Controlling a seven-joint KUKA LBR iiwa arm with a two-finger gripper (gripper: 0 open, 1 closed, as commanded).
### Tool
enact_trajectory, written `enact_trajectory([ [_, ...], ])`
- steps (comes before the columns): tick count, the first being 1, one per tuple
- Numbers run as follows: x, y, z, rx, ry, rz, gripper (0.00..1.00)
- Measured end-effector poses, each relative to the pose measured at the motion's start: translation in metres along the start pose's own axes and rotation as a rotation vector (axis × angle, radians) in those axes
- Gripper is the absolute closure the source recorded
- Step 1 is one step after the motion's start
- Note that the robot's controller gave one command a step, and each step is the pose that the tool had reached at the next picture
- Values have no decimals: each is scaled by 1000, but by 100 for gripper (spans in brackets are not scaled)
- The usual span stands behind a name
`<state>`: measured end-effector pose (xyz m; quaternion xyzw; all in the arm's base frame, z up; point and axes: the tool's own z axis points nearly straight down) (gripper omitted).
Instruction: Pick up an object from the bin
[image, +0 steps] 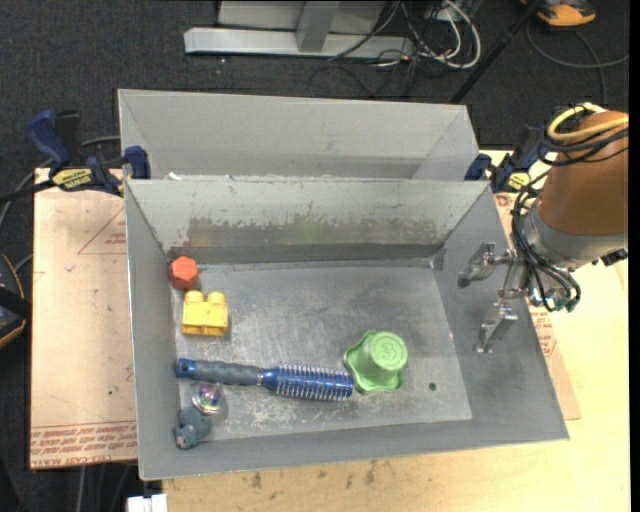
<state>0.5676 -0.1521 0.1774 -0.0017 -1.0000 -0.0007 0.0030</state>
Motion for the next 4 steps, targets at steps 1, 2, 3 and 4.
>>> enact_trajectory([
  [1,32,75,16,-4,-1,9,0],
  [2,52,140,93,1,-23,-134,0],
  [3,52,141,93,2,-27,-137,100],
  [4,58,151,-46,3,-16,-310,100],
])
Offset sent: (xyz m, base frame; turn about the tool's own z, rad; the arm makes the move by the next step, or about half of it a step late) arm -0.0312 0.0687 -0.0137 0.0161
